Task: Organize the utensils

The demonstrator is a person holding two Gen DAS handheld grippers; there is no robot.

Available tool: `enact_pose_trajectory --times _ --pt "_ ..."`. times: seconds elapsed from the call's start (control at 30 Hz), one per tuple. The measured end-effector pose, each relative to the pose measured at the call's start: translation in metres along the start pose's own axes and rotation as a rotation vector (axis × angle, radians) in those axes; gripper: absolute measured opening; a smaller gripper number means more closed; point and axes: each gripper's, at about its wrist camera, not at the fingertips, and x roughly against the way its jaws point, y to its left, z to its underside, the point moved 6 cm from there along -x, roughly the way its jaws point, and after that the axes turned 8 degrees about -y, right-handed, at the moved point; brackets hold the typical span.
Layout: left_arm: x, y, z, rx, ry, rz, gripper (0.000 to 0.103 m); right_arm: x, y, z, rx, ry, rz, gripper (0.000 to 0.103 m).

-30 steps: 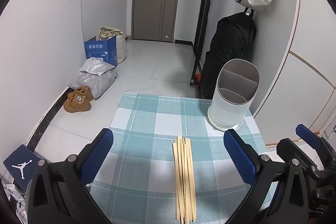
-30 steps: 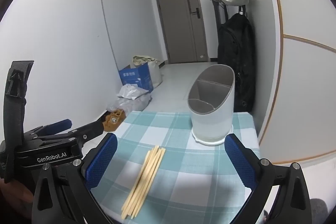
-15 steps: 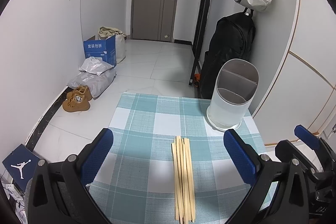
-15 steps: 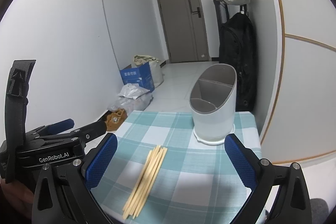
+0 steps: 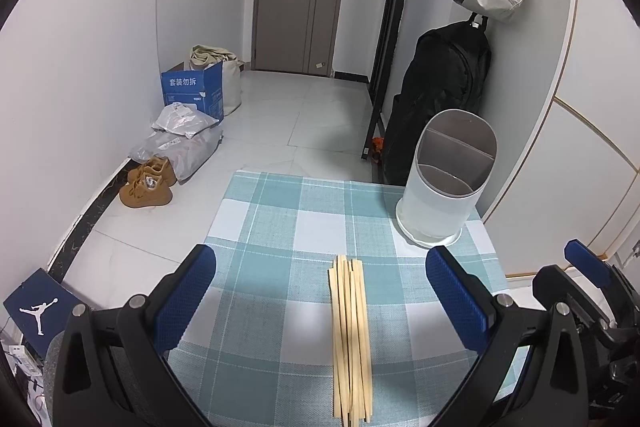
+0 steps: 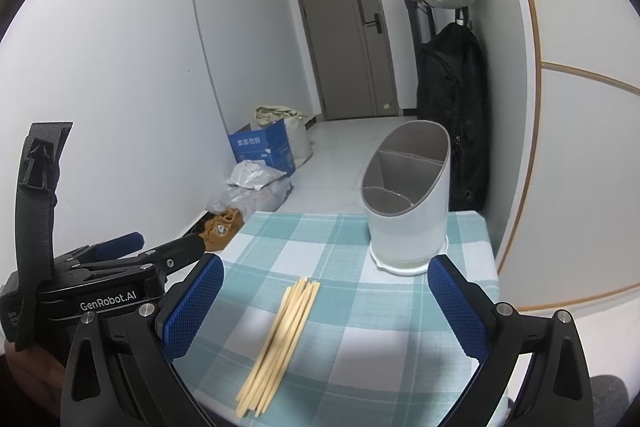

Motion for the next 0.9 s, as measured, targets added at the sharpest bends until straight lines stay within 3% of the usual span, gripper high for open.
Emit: enact_pose_trajectory --times 0.9 --pt "-0.0043 0.0005 0.0044 0.006 0.019 0.01 0.102 -0.0007 -0.0031 0.0017 0.0 0.005 -0.001 0.103"
